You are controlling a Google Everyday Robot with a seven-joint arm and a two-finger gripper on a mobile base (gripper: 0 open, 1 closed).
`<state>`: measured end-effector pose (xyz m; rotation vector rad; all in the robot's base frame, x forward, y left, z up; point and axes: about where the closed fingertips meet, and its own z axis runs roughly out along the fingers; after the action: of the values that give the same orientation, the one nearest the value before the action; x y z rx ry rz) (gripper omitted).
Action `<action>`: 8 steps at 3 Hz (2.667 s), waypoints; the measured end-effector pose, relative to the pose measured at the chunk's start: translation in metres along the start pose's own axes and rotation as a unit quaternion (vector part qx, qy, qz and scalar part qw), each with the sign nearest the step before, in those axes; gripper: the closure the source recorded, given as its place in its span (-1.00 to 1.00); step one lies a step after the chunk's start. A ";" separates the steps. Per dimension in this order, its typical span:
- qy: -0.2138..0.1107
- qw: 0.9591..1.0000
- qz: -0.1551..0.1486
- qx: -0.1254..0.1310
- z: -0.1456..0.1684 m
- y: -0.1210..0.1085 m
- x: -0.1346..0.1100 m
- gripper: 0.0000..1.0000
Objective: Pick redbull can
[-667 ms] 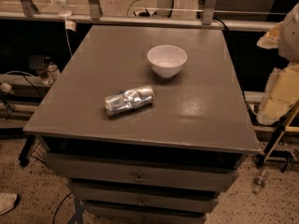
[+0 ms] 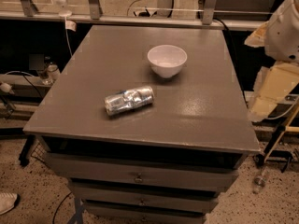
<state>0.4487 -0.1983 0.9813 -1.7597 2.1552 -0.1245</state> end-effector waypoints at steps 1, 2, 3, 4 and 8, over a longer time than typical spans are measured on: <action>-0.024 0.995 -0.089 -0.021 0.032 -0.008 -0.054 -1.00; -0.048 0.964 -0.256 -0.062 0.078 -0.004 -0.143 -1.00; -0.057 0.939 -0.331 -0.079 0.095 0.002 -0.182 -1.00; -0.030 0.920 -0.376 -0.108 0.121 0.008 -0.205 -1.00; 0.053 0.903 -0.387 -0.179 0.210 -0.006 -0.208 -0.06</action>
Offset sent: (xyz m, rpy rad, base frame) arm 0.0752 0.2130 -0.0641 -0.0891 0.0483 0.7992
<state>0.5562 0.0329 0.8314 -2.7965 1.4661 -0.0157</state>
